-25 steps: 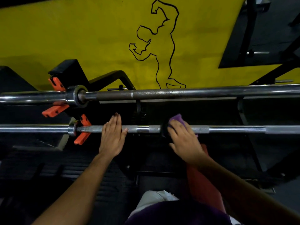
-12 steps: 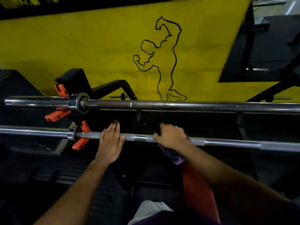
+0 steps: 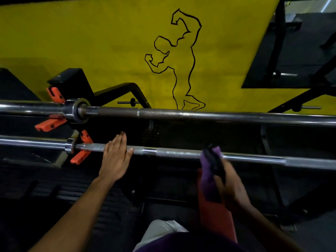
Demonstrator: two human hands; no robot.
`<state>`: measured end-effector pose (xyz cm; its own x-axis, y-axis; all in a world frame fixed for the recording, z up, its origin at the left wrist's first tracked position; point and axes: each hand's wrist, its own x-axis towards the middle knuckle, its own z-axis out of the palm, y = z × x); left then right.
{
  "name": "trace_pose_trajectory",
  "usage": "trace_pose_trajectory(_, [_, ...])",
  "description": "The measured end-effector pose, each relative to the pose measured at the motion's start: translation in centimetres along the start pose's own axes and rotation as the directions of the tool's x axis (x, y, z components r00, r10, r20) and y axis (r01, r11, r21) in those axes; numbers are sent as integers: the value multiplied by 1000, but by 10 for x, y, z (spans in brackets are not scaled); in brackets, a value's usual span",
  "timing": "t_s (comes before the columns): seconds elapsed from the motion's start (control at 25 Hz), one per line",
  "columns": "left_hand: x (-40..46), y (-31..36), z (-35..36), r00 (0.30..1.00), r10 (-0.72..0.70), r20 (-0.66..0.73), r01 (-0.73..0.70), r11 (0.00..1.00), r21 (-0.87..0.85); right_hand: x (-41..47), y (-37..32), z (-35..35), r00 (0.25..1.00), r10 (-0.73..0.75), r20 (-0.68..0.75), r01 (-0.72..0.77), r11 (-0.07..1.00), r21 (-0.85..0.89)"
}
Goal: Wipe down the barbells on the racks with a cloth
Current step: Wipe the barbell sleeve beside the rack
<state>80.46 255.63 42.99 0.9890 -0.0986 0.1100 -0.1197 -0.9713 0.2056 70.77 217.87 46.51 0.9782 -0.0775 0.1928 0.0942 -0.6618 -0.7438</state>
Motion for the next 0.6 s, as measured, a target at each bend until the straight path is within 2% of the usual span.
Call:
trace_pose_trajectory(0.04, [0, 0, 0, 1000, 2, -10, -2, 1000, -3, -14, 2, -14, 981, 184, -64, -172, 972, 159])
trace_pose_trajectory(0.12, [1, 0, 2, 1000, 7, -24, -7, 1000, -11, -37, 13, -29, 899, 414, -142, -324, 848, 420])
trace_pose_trajectory(0.2, [1, 0, 4, 999, 13, -38, -13, 1000, -7, -44, 18, -36, 854, 499, -145, -360, 770, 527])
trace_pose_trajectory(0.28, [1, 0, 5, 999, 16, -47, -16, 1000, -6, -37, 12, -47, 846, 503, -178, -348, 772, 531])
trace_pose_trajectory(0.36, [1, -1, 5, 999, 18, -32, -18, 1000, -10, -16, 2, -63, 856, 447, -259, -290, 831, 475])
trace_pose_trajectory(0.4, [1, -2, 5, 999, 22, -25, -22, 1000, -5, -1, 0, -70, 858, 393, -331, -267, 891, 367])
trace_pose_trajectory(0.48, [3, -2, 3, 999, 34, -24, -34, 999, 11, 37, -1, -80, 879, 281, -386, -222, 956, 190])
trace_pose_trajectory(0.52, [3, -3, 2, 999, 38, -21, -38, 999, 14, 66, 1, -82, 902, 160, -402, -142, 987, 73])
trace_pose_trajectory(0.56, [3, -4, 2, 999, 38, -16, -38, 999, 12, 88, -1, -82, 877, -58, -476, -78, 962, -260])
trace_pose_trajectory(0.6, [2, -6, 1, 999, 39, -12, -39, 999, 10, 101, -8, -85, 683, -371, -629, -18, 853, -522])
